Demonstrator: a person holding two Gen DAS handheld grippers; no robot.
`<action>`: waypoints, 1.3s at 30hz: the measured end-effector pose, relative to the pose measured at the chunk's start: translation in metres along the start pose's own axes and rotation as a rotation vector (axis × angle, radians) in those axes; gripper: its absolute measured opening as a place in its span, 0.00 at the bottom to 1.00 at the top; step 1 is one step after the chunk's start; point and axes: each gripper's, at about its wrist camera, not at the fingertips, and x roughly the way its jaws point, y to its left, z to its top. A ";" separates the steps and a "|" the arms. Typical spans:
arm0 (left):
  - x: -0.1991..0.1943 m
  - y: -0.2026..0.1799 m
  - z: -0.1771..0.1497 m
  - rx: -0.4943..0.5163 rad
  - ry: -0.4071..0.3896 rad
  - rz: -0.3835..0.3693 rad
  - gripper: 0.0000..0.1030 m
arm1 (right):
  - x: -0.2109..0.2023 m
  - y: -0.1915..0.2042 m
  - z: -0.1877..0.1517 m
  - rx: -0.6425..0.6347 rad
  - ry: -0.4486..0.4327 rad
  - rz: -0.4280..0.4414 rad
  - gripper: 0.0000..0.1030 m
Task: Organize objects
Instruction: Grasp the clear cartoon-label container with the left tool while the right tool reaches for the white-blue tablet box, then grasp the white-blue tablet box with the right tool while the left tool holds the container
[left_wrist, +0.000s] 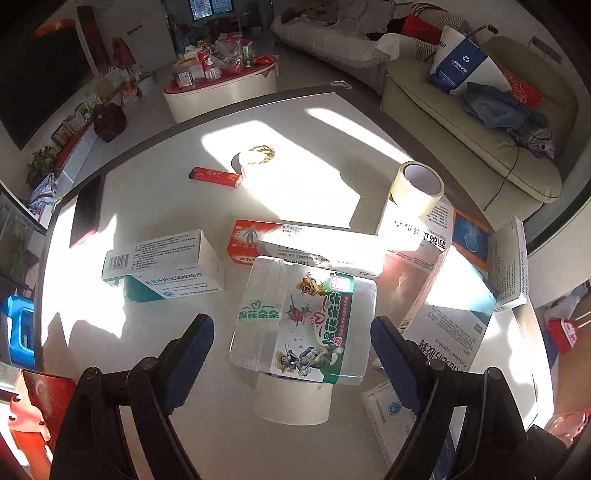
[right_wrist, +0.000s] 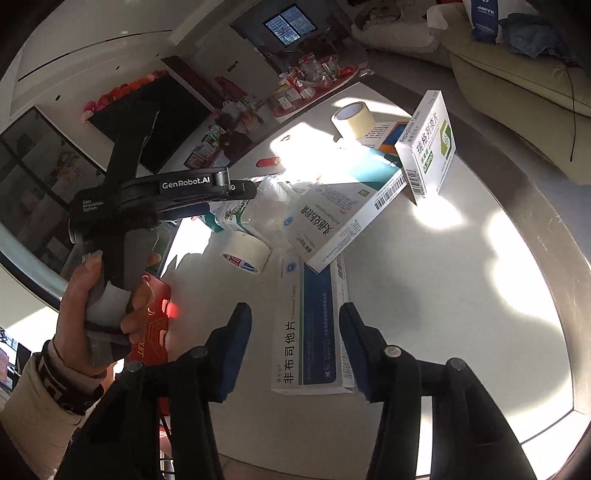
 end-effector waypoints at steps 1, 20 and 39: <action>0.004 -0.003 0.002 0.011 0.006 0.005 0.88 | 0.000 0.000 0.001 -0.001 -0.001 0.004 0.48; 0.049 0.001 -0.021 -0.051 0.076 0.012 0.82 | 0.068 0.040 -0.022 -0.281 0.139 -0.285 0.62; -0.098 0.044 -0.100 -0.185 -0.250 0.057 0.81 | 0.005 0.008 -0.033 0.023 0.105 0.081 0.04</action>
